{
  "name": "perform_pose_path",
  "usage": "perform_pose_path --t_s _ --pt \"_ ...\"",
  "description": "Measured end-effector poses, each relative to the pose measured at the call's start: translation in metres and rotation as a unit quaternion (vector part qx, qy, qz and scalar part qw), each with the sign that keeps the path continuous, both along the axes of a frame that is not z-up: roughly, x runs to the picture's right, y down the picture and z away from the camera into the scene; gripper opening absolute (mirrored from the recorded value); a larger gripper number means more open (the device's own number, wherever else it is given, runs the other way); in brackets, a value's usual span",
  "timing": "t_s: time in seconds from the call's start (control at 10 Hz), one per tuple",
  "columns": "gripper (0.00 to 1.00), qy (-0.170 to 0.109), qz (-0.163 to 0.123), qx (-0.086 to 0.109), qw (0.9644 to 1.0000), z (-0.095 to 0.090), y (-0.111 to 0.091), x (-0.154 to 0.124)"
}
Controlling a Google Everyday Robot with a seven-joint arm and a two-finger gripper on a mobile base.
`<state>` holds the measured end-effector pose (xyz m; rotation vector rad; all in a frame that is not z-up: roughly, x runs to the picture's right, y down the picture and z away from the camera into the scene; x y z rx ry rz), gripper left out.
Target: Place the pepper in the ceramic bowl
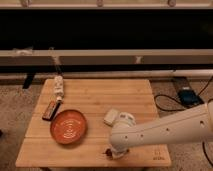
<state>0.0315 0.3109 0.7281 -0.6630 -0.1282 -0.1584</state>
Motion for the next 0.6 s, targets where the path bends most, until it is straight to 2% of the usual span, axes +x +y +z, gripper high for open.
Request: perform_pose_path --t_s 0.3,0.6 --pt "0.0 -0.008 -0.035 0.017 0.9992 -0.002 -0.025 -0.04" --pt "0.0 -0.004 -0.053 0.042 0.9977 -0.031 -0.072 -0.064"
